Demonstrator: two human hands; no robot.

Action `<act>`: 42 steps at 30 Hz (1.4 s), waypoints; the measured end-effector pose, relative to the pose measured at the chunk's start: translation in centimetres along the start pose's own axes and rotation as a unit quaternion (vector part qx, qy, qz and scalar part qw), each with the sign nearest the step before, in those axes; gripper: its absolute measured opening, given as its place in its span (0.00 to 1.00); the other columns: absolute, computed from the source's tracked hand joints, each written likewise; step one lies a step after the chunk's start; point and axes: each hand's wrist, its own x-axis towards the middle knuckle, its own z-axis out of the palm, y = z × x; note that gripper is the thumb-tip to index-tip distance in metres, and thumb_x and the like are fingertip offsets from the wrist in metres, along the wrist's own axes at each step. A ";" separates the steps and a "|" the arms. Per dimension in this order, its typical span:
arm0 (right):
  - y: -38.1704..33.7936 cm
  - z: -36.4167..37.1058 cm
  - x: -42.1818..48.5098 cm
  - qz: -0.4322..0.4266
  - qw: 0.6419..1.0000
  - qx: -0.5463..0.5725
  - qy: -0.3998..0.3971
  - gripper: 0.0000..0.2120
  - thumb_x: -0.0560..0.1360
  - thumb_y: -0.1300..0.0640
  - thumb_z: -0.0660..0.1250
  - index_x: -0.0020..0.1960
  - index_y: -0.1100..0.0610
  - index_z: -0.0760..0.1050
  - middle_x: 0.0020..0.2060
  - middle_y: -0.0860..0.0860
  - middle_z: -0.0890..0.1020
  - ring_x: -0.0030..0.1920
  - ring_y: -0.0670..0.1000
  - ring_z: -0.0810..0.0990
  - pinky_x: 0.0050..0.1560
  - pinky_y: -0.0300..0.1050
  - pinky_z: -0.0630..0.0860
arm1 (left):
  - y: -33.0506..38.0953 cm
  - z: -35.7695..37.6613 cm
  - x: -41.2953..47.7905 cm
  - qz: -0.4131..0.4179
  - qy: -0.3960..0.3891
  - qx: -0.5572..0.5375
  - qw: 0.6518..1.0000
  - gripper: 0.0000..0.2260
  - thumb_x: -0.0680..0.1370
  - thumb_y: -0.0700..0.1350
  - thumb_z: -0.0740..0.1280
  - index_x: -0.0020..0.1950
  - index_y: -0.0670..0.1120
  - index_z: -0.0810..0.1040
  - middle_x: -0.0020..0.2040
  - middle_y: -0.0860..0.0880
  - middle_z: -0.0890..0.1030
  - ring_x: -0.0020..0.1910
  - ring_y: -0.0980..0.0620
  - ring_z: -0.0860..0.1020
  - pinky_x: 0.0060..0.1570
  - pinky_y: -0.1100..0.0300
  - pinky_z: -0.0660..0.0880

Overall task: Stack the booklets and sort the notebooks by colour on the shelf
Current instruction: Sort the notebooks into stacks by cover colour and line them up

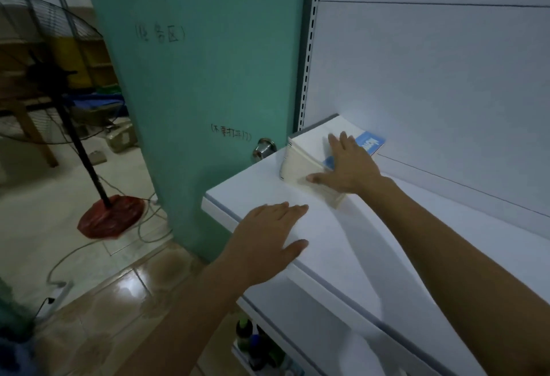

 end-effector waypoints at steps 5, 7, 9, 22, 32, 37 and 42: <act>0.0 2.8 -0.7 0.022 1.000 -0.012 0.010 0.42 0.76 0.35 0.58 0.78 0.55 0.44 0.78 0.54 0.49 0.77 0.56 0.47 0.75 0.52 0.46 | -4.3 0.1 4.5 -0.046 -0.036 -0.270 0.961 0.23 0.76 0.60 0.63 0.70 0.57 0.67 0.63 0.57 0.77 0.55 0.61 0.77 0.58 0.62 0.72; -0.6 2.9 -2.0 0.028 0.999 -0.008 0.036 0.37 0.78 0.38 0.55 0.78 0.55 0.46 0.78 0.53 0.50 0.77 0.55 0.48 0.75 0.49 0.46 | -5.6 0.1 6.0 -0.055 -0.069 -0.393 0.916 0.25 0.72 0.63 0.65 0.67 0.57 0.70 0.56 0.58 0.80 0.47 0.62 0.79 0.47 0.67 0.75; -1.6 3.2 -3.3 0.039 0.997 -0.005 0.063 0.32 0.80 0.41 0.52 0.78 0.54 0.48 0.78 0.52 0.52 0.77 0.54 0.48 0.75 0.47 0.46 | -6.8 0.1 7.3 -0.063 -0.109 -0.506 0.853 0.33 0.66 0.68 0.65 0.67 0.54 0.70 0.51 0.58 0.82 0.46 0.59 0.82 0.43 0.65 0.77; -8.8 8.4 -12.4 0.108 0.991 0.007 0.079 0.37 0.74 0.28 0.41 0.76 0.44 0.38 0.76 0.43 0.38 0.75 0.43 0.34 0.74 0.43 0.37 | -9.4 0.7 8.0 -0.022 -0.242 -0.569 0.786 0.06 0.80 0.48 0.63 0.56 0.54 0.76 0.46 0.56 0.84 0.44 0.57 0.82 0.34 0.67 0.76; -5.5 3.3 -7.2 0.479 0.635 0.523 0.307 0.18 0.80 0.43 0.56 0.60 0.57 0.69 0.59 0.56 0.77 0.56 0.55 0.77 0.57 0.51 0.75 | -10.5 0.7 7.2 -0.036 -0.150 -0.656 0.738 0.06 0.79 0.49 0.63 0.55 0.53 0.77 0.46 0.54 0.84 0.36 0.58 0.79 0.32 0.65 0.74; -5.5 2.7 -4.7 0.454 0.647 0.580 0.199 0.28 0.71 0.32 0.63 0.54 0.57 0.74 0.49 0.55 0.83 0.45 0.57 0.84 0.46 0.51 0.80 | -11.1 0.7 7.2 -0.091 -0.085 -0.755 0.644 0.07 0.78 0.45 0.65 0.56 0.48 0.77 0.45 0.54 0.85 0.39 0.58 0.81 0.30 0.66 0.73; -6.1 3.2 -4.9 0.469 0.692 0.518 0.183 0.22 0.72 0.35 0.64 0.49 0.54 0.71 0.41 0.50 0.82 0.35 0.50 0.83 0.30 0.41 0.74 | -11.5 1.0 7.4 -0.101 -0.081 -0.767 0.629 0.07 0.78 0.44 0.65 0.55 0.48 0.78 0.46 0.52 0.84 0.39 0.57 0.80 0.30 0.66 0.73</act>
